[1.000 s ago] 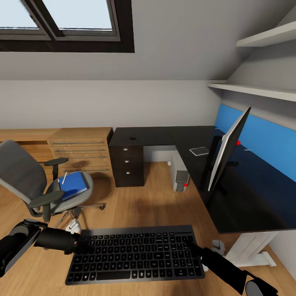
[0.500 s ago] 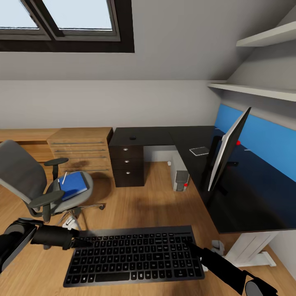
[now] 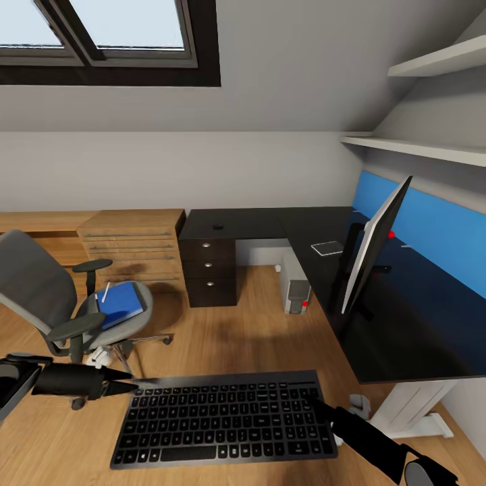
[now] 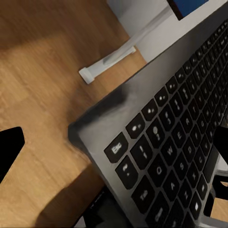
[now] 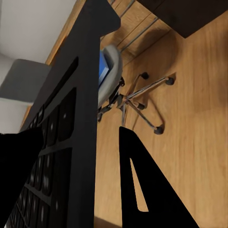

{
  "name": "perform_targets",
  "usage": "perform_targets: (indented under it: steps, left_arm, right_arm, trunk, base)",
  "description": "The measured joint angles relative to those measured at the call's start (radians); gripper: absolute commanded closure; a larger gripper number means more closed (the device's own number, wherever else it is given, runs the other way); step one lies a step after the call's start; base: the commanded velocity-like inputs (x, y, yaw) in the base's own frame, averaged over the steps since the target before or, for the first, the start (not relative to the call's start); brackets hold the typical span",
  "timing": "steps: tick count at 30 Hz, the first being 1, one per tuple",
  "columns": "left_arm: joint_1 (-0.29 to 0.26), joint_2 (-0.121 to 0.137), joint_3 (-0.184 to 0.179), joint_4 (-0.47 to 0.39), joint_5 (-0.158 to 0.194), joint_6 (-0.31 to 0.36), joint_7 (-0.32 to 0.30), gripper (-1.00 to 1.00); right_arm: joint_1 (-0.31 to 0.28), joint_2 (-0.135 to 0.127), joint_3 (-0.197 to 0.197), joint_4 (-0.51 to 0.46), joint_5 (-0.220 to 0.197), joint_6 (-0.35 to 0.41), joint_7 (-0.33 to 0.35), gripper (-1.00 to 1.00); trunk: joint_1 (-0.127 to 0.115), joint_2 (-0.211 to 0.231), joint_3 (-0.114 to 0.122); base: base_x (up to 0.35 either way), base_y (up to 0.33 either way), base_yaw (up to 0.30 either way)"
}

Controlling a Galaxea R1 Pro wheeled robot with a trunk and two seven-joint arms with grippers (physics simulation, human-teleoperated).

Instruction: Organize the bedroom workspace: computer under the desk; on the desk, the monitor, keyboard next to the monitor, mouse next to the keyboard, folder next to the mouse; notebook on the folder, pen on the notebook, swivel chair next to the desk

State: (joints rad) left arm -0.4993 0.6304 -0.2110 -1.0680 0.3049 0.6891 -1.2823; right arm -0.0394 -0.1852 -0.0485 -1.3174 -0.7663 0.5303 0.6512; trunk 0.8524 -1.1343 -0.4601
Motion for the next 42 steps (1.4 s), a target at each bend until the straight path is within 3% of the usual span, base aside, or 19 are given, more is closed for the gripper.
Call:
perform_targets:
  steps: [9, 18, 27, 33, 38, 42]
  left_arm:
    - [0.0, 0.014, 0.037, 0.007, 0.0, 0.002, 0.021, -1.0]
    - [0.0, 0.012, 0.039, 0.077, -0.005, 0.004, 0.186, -1.0]
    - [-0.001, 0.003, 0.061, 0.149, -0.001, 0.008, 0.34, -1.0]
    - [-0.001, -0.05, 0.088, 0.216, 0.0, 0.009, 0.43, -1.0]
    - [-0.001, -0.119, 0.091, 0.273, 0.0, 0.009, 0.558, -1.0]
    - [0.0, -0.197, 0.093, 0.32, 0.002, 0.008, 0.74, -1.0]
  right_arm:
    - [0.0, -0.003, -0.025, 0.0, -0.001, 0.0, 0.001, 1.0]
    - [0.0, -0.003, -0.052, 0.0, 0.0, -0.003, -0.011, 1.0]
    - [0.0, 0.0, -0.084, -0.002, 0.0, -0.015, -0.086, 1.0]
    - [0.0, 0.006, -0.091, -0.009, 0.002, -0.116, -0.158, 1.0]
    - [0.0, 0.057, -0.09, -0.014, 0.002, -0.21, -0.285, 1.0]
    - [0.0, 0.107, -0.086, -0.04, 0.003, -0.295, -0.372, 1.0]
  trunk:
    - [0.0, 0.0, 0.0]
    - [0.0, 0.0, 0.0]
    - [0.0, 0.0, 0.0]
    - [0.0, 0.0, 0.0]
    - [0.0, 0.0, 0.0]
    - [0.0, 0.0, 0.0]
  base:
    - [0.0, 0.0, 0.0]
    - [0.0, 0.0, 0.0]
    - [0.0, 0.0, 0.0]
    - [0.0, 0.0, 0.0]
    - [0.0, 0.0, 0.0]
    - [0.0, 0.0, 0.0]
